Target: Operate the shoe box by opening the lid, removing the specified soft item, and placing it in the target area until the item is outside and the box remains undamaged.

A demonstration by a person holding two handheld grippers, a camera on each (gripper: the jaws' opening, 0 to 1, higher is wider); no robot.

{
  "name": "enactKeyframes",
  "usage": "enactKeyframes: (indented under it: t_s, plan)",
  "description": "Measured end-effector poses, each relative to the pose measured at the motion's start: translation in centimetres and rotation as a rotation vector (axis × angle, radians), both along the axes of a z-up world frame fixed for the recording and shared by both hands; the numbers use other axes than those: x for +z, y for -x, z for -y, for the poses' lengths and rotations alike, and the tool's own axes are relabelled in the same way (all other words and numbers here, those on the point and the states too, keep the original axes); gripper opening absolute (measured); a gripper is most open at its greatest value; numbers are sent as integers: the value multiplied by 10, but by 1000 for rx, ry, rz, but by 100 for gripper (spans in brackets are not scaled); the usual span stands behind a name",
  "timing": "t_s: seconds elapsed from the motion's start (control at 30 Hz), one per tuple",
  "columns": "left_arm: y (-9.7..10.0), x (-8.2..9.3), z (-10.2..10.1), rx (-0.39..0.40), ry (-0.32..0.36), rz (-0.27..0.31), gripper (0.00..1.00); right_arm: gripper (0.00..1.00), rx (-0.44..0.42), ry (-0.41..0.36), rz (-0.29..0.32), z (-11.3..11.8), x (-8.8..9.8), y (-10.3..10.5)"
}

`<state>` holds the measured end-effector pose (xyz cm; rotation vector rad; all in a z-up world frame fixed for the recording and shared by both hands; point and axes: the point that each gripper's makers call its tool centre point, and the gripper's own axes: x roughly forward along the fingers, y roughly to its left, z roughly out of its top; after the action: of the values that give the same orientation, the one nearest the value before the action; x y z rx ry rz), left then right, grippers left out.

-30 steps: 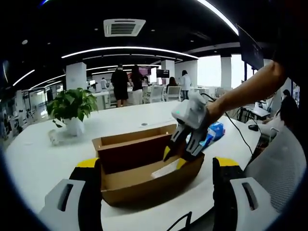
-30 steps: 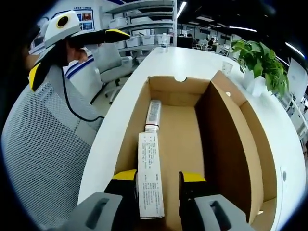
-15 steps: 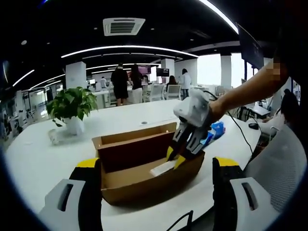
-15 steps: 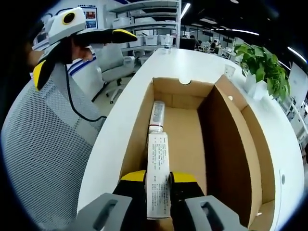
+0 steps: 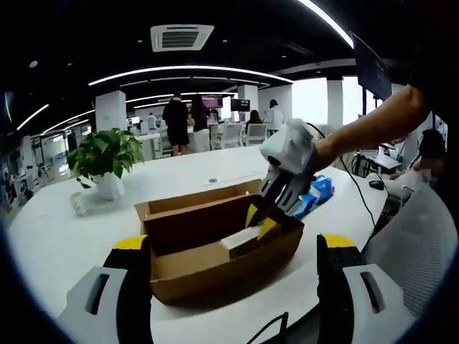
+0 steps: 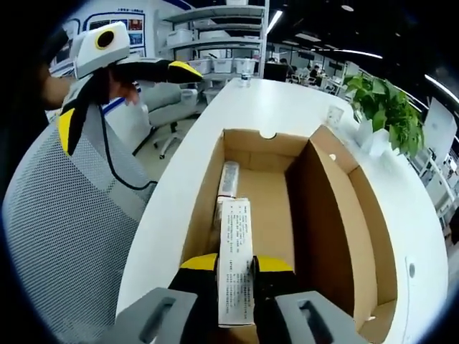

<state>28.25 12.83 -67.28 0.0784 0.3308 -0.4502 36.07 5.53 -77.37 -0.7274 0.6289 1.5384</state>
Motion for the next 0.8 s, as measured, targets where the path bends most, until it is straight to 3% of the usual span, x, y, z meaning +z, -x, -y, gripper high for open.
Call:
enactKeyframes:
  t_s: [0.8]
  plan:
    - [0,0,2,-7,0,-4,100,13,14,-38,62,9,46,-3]
